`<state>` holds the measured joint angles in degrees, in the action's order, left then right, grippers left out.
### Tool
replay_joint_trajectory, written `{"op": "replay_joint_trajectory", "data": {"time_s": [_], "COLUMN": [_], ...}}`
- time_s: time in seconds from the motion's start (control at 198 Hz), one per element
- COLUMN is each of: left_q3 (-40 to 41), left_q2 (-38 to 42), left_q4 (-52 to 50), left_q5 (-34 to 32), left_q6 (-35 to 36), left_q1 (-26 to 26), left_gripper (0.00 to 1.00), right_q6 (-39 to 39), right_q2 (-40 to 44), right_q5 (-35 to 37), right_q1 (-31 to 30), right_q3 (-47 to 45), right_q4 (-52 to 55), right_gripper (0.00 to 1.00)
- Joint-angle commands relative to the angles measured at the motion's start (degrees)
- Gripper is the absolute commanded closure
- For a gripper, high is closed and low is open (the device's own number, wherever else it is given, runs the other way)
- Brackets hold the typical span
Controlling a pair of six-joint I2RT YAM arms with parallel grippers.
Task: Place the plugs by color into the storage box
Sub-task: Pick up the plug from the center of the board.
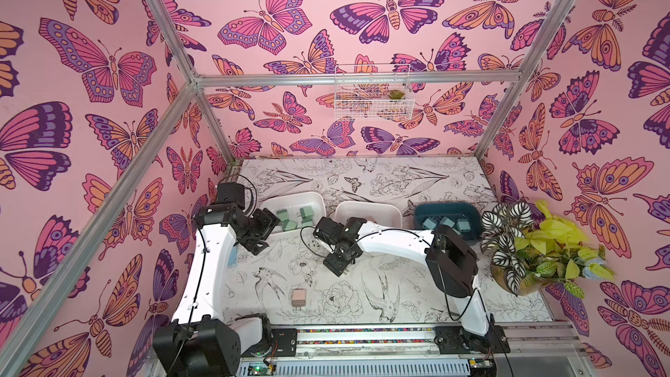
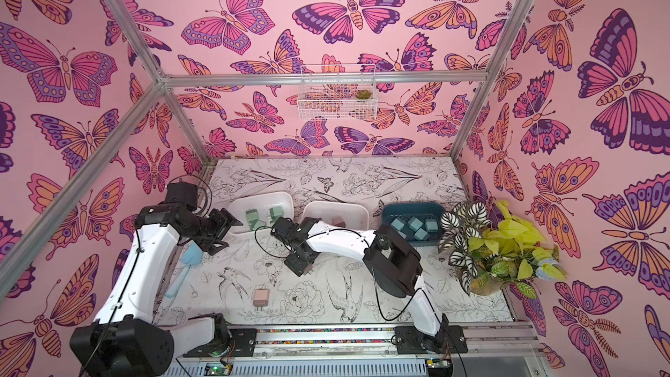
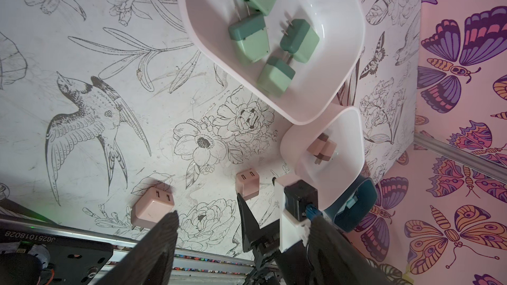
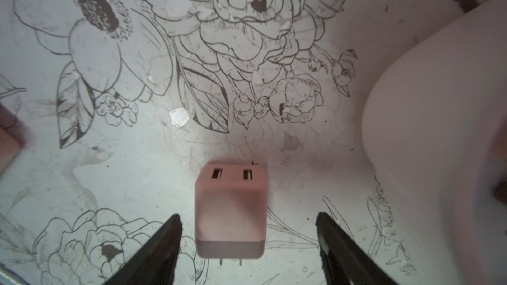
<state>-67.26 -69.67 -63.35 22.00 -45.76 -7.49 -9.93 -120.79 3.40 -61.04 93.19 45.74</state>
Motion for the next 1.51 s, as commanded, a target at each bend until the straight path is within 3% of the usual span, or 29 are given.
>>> {"op": "replay_joint_trajectory", "data": {"time_s": [0.0, 0.313, 0.701, 1.1, 1.508], "left_q3": [0.8, 1.6, 2.7, 2.9, 2.3], "left_q2": [0.0, 0.3, 1.0, 0.6, -1.2], "left_q4": [-0.1, 0.0, 0.6, 1.7, 3.0], "left_q5": [1.0, 1.2, 1.6, 1.8, 2.1], "left_q6": [-0.5, -0.8, -1.7, -3.0, -3.5], "left_q1": [-0.2, -0.2, -0.2, 0.3, 0.8], "left_gripper": [0.23, 0.23, 0.23, 0.23, 0.23], "right_q6": [-1.5, -2.0, -1.8, 0.4, 3.3], "right_q2": [-2.2, -5.7, -5.7, -1.2, -0.3], "right_q5": [0.2, 1.1, 3.0, 6.0, 9.5], "right_q1": [0.1, -1.2, -2.3, -2.2, 0.9], "right_q3": [2.7, 2.6, 2.0, 6.8, 19.7], "right_q4": [2.8, 4.3, 4.8, 9.3, 17.4], "right_gripper": [0.22, 0.31, 0.51, 0.54, 0.54]}}
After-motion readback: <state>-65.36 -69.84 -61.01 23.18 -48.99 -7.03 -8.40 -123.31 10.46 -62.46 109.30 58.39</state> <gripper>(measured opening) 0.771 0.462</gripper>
